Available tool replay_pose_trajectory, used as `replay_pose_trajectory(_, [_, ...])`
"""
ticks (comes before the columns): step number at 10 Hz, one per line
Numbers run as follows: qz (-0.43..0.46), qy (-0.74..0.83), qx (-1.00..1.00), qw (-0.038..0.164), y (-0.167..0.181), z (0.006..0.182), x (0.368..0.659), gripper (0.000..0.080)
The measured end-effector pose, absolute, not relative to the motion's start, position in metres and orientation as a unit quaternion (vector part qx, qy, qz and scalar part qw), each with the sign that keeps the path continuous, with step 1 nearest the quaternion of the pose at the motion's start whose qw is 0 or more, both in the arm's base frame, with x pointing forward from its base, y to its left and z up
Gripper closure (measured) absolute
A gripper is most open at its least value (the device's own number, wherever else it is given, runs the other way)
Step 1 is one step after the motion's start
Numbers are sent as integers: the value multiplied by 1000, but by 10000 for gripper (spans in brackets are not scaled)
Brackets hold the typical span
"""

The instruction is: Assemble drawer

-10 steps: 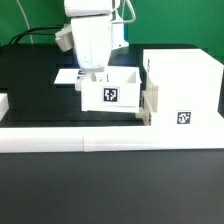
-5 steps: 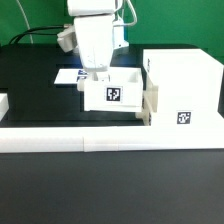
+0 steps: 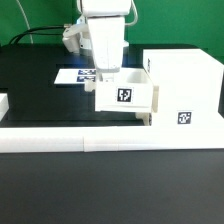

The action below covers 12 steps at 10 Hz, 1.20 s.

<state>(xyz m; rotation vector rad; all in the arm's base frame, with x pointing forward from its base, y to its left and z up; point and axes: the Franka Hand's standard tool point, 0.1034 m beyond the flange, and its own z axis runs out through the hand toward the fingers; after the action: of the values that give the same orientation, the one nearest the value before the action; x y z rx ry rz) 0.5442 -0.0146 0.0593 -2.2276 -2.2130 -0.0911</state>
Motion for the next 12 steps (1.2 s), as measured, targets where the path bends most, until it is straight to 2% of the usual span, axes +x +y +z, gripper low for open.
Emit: replay_pose_trajectory(12, [-21, -703, -711, 6, -11, 61, 545, 755])
